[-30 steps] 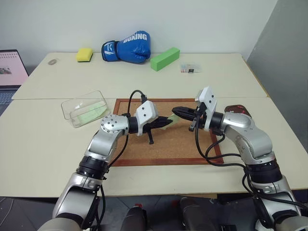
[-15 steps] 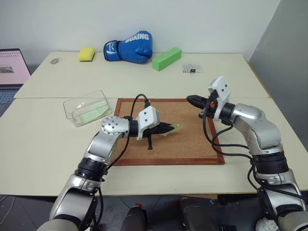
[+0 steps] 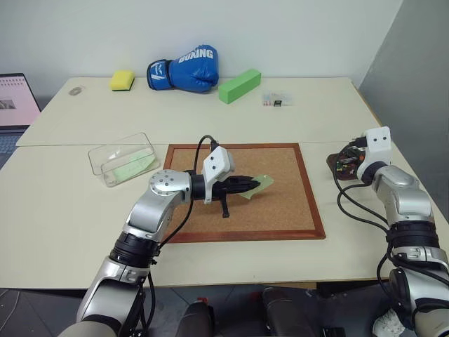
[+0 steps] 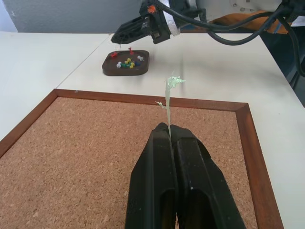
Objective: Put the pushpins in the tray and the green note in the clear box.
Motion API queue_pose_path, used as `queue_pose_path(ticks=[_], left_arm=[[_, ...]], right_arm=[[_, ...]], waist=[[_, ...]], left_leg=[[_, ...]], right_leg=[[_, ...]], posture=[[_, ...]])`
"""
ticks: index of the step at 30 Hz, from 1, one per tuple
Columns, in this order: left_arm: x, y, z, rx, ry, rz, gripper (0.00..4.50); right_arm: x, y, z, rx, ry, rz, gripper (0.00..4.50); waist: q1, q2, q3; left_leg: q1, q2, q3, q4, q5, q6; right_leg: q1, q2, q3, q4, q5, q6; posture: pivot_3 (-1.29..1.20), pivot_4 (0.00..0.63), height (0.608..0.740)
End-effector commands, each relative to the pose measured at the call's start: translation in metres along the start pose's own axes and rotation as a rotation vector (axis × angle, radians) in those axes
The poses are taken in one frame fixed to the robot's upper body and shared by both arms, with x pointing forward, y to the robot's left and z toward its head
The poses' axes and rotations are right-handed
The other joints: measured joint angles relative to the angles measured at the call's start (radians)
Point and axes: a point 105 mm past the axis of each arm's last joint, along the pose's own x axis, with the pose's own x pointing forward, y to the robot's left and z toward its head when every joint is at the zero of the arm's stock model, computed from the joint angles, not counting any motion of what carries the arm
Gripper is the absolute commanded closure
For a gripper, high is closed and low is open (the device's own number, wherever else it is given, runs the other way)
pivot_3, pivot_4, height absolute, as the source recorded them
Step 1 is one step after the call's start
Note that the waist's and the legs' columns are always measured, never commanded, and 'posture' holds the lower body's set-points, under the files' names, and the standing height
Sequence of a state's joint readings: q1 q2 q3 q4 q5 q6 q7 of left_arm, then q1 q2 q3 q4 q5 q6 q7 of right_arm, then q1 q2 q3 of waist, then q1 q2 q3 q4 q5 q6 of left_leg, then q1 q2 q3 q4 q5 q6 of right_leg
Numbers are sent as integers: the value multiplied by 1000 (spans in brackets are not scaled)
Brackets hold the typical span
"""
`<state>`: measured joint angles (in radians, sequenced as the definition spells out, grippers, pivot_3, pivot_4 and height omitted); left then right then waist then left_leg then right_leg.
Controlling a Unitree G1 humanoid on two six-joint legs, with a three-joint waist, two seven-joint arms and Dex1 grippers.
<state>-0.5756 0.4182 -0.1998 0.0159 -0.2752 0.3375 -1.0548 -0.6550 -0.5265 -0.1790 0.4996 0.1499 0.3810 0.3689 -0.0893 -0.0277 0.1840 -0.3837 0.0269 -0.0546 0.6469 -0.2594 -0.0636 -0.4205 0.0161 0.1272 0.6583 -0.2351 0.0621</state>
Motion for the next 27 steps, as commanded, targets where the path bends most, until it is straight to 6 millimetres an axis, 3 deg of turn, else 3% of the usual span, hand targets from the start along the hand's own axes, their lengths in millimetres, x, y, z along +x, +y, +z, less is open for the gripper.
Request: queue_pose_path(ticks=[1, 12, 21, 27], left_arm=[[-1, 0, 11, 34, -33, 7, 4481], [-3, 2, 12, 41, -23, 17, 4481], [-5, 3, 12, 46, -19, 28, 4481], [-6, 5, 12, 50, -16, 31, 4481]], right_arm=[[3, -1, 22, 43, -93, 8, 4500], [23, -7, 25, 71, -109, -97, 4500], [30, 5, -20, 179, 11, -106, 4500], [29, -1, -20, 176, 23, -131, 4500]], waist=[[0, 0, 0], [0, 0, 0], [-1, 0, 0], [-2, 0, 0]], left_leg=[[0, 0, 0, 0, 0, 0], [0, 0, 0, 0, 0, 0], [0, 0, 0, 0, 0, 0], [1, 0, 0, 0, 0, 0]], right_leg=[[0, 0, 0, 0, 0, 0], [0, 0, 0, 0, 0, 0], [0, 0, 0, 0, 0, 0], [1, 0, 0, 0, 0, 0]], posture=[[0, 150, 740], [0, 150, 740], [0, 150, 740], [0, 150, 740]])
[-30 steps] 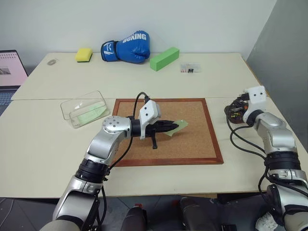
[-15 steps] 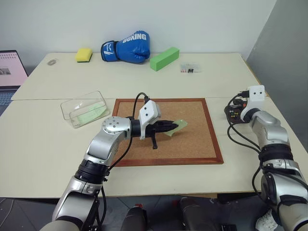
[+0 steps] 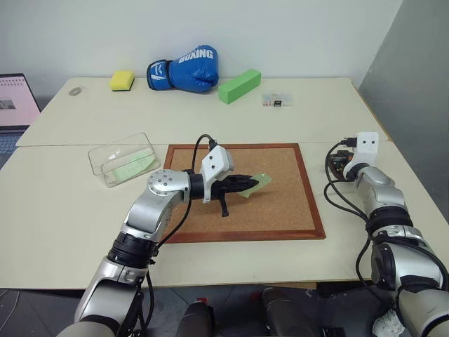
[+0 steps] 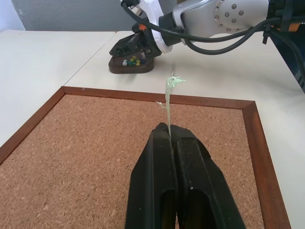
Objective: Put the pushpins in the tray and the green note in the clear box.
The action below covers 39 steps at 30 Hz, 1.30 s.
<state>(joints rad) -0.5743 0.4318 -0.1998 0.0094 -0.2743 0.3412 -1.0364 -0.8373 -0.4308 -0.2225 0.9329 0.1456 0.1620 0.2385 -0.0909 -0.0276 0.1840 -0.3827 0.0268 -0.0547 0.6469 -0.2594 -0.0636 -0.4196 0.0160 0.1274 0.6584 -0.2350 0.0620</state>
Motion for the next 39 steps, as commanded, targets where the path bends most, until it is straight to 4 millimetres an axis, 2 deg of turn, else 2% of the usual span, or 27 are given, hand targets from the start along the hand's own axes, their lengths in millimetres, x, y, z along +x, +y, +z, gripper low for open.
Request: queue_pose_path(ticks=[1, 9, 17, 26, 32, 35, 39], left_arm=[[-3, 3, 12, 45, -28, 10, 4481], [-3, 5, 12, 49, -31, 15, 4481], [-3, 6, 12, 54, -32, 14, 4500], [-1, 9, 12, 61, -34, 13, 4500], [-2, 10, 10, 62, -32, 15, 4500], [-6, 11, 6, 61, -12, 30, 4500], [-15, 22, 7, 78, -17, 113, 4500]], right_arm=[[-1, -8, 0, 21, 7, -26, 4500], [-3, -7, 10, 7, -49, -1, 4500], [-5, -6, 35, 25, -145, 7, 2769], [-13, -2, 74, 33, -275, 41, 2769], [-23, -10, 98, 55, -344, 60, 2769], [-34, 8, 105, -14, -357, 181, 2769], [-62, 43, 93, -157, -329, 411, 2769]], waist=[[0, 0, 0], [0, 0, 0], [0, 0, 0], [0, 0, 0], [1, 0, 0], [0, 1, 0], [2, 1, 0]], left_leg=[[0, 0, 0, 0, 0, 0], [0, 0, 0, 0, 0, 0], [-1, 0, 0, 0, 0, 0], [-1, 0, 0, 0, 0, 0], [-1, 0, 0, 0, 0, 0], [-1, 0, 0, 0, 0, 0], [-1, 0, -1, -1, 0, 0]], right_leg=[[0, 0, 0, 0, 0, 0], [0, 0, 0, 0, 0, 0], [0, 0, 0, 0, 0, 0], [0, 0, 0, 0, 0, 0], [-1, 0, 0, 0, 0, 0], [-1, 0, 0, 0, 0, 0], [-1, 0, -1, 0, -1, -1]], posture=[[0, 150, 740], [0, 150, 740], [0, 150, 740], [0, 150, 740], [0, 150, 740], [0, 150, 740], [0, 150, 740]])
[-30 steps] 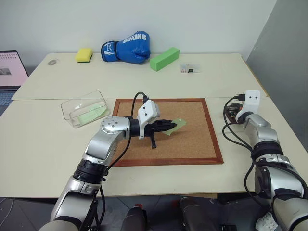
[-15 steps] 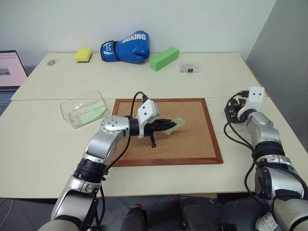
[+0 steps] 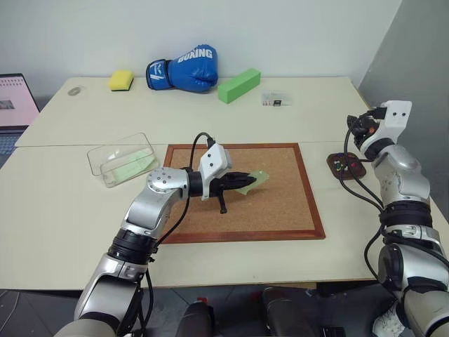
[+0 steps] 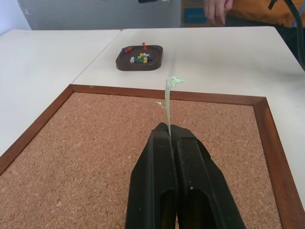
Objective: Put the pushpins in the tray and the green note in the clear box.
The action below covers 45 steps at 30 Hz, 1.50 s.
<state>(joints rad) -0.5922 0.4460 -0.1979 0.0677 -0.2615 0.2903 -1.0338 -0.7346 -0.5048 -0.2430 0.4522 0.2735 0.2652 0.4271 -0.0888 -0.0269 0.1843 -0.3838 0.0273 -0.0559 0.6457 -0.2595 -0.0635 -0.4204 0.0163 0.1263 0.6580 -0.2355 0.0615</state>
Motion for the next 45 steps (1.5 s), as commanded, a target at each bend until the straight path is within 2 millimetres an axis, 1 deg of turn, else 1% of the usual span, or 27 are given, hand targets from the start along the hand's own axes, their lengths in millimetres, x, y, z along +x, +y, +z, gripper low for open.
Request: queue_pose_path(ticks=[1, 3, 6, 8, 10, 12, 14, 16, 18, 19, 21, 23, 27, 31, 32, 34, 35, 38, 39, 42, 44, 45], left_arm=[[-13, 18, 12, 62, -34, 119, 4500], [-19, 26, 13, 61, -38, 176, 4500], [-32, 41, 16, 46, -64, 308, 4500], [-41, 52, 16, 37, -71, 428, 4500], [-52, 61, 14, 27, -59, 533, 4500], [-73, 78, 11, 8, -49, 695, 4500], [-97, 95, 8, -29, -53, 868, 4500], [-133, 116, 5, -72, -67, 1101, 4500], [-166, 127, 6, -88, -97, 1294, 4500], [-177, 130, 7, -91, -105, 1360, 4500], [-192, 133, 2, -111, -100, 1443, 4500], [-198, 134, -6, -134, -71, 1482, 4500], [-200, 135, -23, -211, -33, 1533, 4500], [-204, 138, -34, -293, -43, 1584, 4500], [-205, 139, -35, -306, -48, 1595, 4101], [-206, 139, -38, -330, -53, 1599, 3807], [-205, 139, -39, -339, -53, 1597, 3582], [-203, 139, -43, -362, -54, 1590, 3069], [-202, 139, -44, -369, -55, 1587, 2795], [-201, 139, -46, -381, -53, 1586, 2355], [-201, 139, -47, -382, -52, 1585, 1908], [-201, 139, -47, -383, -52, 1584, 1764]], right_arm=[[-23, 45, 14, -100, -15, 269, 2769], [-42, 67, 11, -147, 5, 390, 2769], [-70, 103, 13, -146, 17, 572, 2769], [-84, 123, 15, -146, 21, 656, 2769], [-94, 138, 17, -149, 16, 708, 2769], [-98, 150, 25, -138, -11, 739, 2769], [-98, 159, 33, -133, -36, 751, 2769], [-98, 170, 42, -133, -72, 774, 2769], [-99, 179, 50, -125, -103, 798, 2769], [-99, 182, 53, -121, -111, 804, 2769], [-98, 186, 57, -106, -120, 814, 2769], [-97, 190, 61, -86, -127, 825, 2769], [-95, 193, 67, -75, -140, 833, 2769], [-94, 195, 70, -76, -143, 838, 2769], [-95, 195, 70, -74, -141, 841, 2744], [-96, 195, 70, -69, -134, 848, 2422], [-97, 196, 70, -63, -129, 855, 2320], [-100, 195, 68, -59, -116, 863, 1643], [-101, 194, 68, -60, -112, 863, 1335], [-103, 193, 67, -59, -102, 866, 846], [-104, 192, 66, -57, -96, 871, 359], [-104, 192, 67, -56, -94, 873, 213]], waist=[[1, 0, 0], [4, 0, 0], [3, 1, 0], [3, 1, 1], [2, 1, 0], [2, 0, 1], [2, 0, 1], [2, 0, 1], [3, 0, 1], [3, 0, 1], [6, 0, 1], [9, 0, 1], [19, -1, 0], [29, -1, 0], [30, -1, 0], [31, -1, 0], [31, -1, 0], [32, -1, 0], [32, -1, 0], [32, -1, 0], [32, -1, 0], [32, -1, 0]], left_leg=[[0, 0, 0, 0, 0, 0], [-1, 0, 0, 0, 0, 0], [-1, -1, 0, 1, 0, 0], [0, 0, 0, 1, 0, 0], [0, 0, 0, 1, 0, 0], [1, 0, 0, 2, 0, 0], [1, 0, -1, 2, 0, 0], [1, 0, -1, 2, 0, 0], [1, 0, -1, 3, 0, 0], [1, 0, -1, 3, 0, 0], [0, 0, -2, 2, 0, 0], [-1, 0, -2, 1, 0, 0], [-3, 0, -2, 2, 0, -1], [-3, 0, -3, 2, 0, -1], [-3, 0, -4, 2, 0, -1], [-3, 0, -4, 2, 0, -1], [-3, 0, -4, 2, 0, -1], [-3, 0, -4, 1, 0, -1], [-3, 0, -4, 1, 0, -1], [-3, 0, -4, 2, 0, -1], [-3, 0, -4, 2, 0, -1], [-3, 0, -4, 2, 0, -1]], right_leg=[[0, 0, 0, 0, 0, 0], [0, 0, 0, 0, 0, 0], [0, -1, 0, 0, 0, 0], [0, -1, 0, 0, 0, 0], [0, 0, 0, 1, 0, 1], [0, 0, 0, 1, 0, 1], [0, 0, 0, 2, 0, 1], [0, 0, -1, 2, 0, 1], [0, 0, -1, 1, 0, 1], [0, 0, -1, 1, 0, 1], [0, 0, -2, 1, 0, 1], [0, -1, -2, -1, 0, 1], [0, -1, -3, -2, 0, 1], [0, -1, -4, -1, 0, 1], [0, -1, -4, -1, 0, 1], [0, -1, -4, -1, 0, 1], [0, -1, -4, -1, 0, 1], [0, -1, -4, -1, 0, 1], [0, -1, -4, -1, 0, 1], [0, -1, -4, -1, 0, 1], [0, -1, -4, -1, 0, 1], [0, -1, -4, -1, 0, 1]], posture=[[0, 150, 740], [0, 150, 740], [0, 150, 740], [0, 150, 740], [0, 150, 740], [0, 150, 740], [0, 150, 740], [0, 150, 740], [0, 150, 740], [0, 150, 740], [0, 150, 740], [0, 150, 740], [0, 150, 740], [0, 150, 740], [0, 150, 740], [0, 150, 740], [0, 150, 740], [0, 150, 740], [0, 150, 740], [0, 150, 740], [0, 150, 740], [0, 150, 740]])
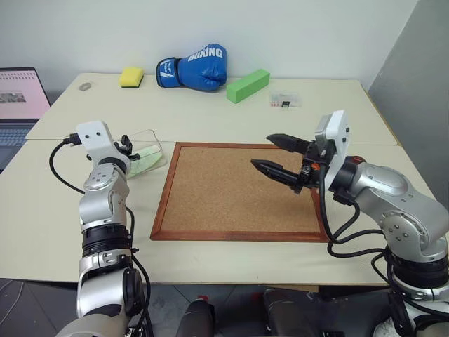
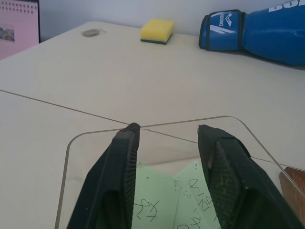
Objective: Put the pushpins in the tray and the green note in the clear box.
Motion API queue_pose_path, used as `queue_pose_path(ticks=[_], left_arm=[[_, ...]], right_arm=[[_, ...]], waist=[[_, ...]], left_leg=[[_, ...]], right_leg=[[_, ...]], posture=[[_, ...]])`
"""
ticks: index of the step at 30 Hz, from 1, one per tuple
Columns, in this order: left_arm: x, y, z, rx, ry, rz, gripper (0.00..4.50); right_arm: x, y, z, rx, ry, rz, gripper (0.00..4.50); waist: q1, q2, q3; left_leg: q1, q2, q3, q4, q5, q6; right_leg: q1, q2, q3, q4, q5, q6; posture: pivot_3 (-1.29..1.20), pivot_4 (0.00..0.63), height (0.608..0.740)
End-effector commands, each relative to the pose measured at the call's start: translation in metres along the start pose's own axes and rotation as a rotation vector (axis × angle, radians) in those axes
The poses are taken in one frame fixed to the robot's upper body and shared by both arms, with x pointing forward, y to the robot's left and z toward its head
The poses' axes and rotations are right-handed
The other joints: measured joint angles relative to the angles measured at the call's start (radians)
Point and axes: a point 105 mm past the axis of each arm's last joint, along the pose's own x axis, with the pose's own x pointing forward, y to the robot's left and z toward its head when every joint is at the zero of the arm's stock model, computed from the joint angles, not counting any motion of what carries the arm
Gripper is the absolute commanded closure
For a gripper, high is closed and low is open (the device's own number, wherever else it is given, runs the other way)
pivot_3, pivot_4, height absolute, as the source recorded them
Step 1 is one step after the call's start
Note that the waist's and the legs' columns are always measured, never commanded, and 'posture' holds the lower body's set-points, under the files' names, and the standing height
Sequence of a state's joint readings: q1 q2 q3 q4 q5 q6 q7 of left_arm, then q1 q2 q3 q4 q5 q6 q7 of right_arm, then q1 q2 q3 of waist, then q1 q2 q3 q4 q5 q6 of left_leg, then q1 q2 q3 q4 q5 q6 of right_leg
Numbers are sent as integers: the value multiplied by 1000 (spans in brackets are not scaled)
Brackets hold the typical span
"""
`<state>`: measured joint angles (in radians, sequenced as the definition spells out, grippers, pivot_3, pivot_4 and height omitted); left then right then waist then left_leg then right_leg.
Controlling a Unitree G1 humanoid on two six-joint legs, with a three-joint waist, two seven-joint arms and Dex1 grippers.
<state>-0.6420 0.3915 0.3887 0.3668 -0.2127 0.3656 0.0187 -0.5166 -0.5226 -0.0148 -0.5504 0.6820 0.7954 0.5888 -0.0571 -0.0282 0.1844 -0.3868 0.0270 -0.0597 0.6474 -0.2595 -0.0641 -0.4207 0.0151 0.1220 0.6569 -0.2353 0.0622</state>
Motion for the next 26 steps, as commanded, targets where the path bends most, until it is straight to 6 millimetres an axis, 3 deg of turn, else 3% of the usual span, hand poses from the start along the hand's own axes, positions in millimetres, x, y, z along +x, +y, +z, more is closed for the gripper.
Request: queue_pose_path(ticks=[1, 5, 9, 12, 13, 17, 19, 22, 26], left_arm=[[1, -1, 16, -13, -48, 1, 1580], [0, -5, 19, -10, -56, -16, 846], [-5, -24, 34, 99, -126, -102, 52], [-35, -87, 49, 155, -246, -387, 5], [-47, -104, 47, 166, -255, -467, 5], [-85, -133, 19, 132, -193, -605, 5], [-97, -136, 6, 113, -152, -629, 5], [-121, -138, -29, 79, -71, -638, 5], [-133, -129, -44, 78, -36, -578, 5]], right_arm=[[-6, 4, 12, -32, -32, 10, 30], [-7, 4, 12, -28, -33, 15, 0], [-9, 4, 12, -28, -28, 7, 0], [-19, -7, 1, -35, 13, -99, 0], [-23, -11, -3, -33, 24, -140, 0], [-39, -24, -22, -51, 72, -351, 0], [-46, -26, -34, -74, 104, -438, 0], [-72, -26, -67, -52, 187, -685, 0], [-85, -16, -90, -84, 262, -816, 0]], waist=[[0, 0, 0], [0, 0, 0], [0, 0, 0], [2, 0, 0], [6, 0, 0], [11, 0, -1], [7, 0, -1], [4, 0, -2], [4, 0, -2]], left_leg=[[0, 0, 0, 0, 0, 0], [0, 0, 0, 0, 0, 0], [0, 0, 0, 0, 0, 0], [-1, 0, 0, 0, 0, 0], [-2, 0, -1, 0, 0, 0], [-4, 0, 0, -1, 0, 0], [-4, 0, 0, -1, 0, 0], [-4, 2, 0, -2, 0, 0], [-4, 2, 1, 0, 0, 0]], right_leg=[[0, 0, 0, 0, 0, 0], [0, 0, 0, 0, 0, 0], [0, 0, 0, 0, 0, 0], [0, 0, 0, 0, 0, 0], [0, 0, 0, -1, 0, 0], [0, -2, 0, -6, 0, 0], [0, -2, 0, -7, 0, 0], [-1, 1, 0, -7, 0, 0], [-1, 0, 1, -6, 0, 0]], posture=[[0, 150, 740], [0, 150, 740], [0, 150, 740], [0, 150, 740], [0, 150, 740], [0, 150, 740], [0, 150, 740], [0, 150, 740], [0, 150, 740]])
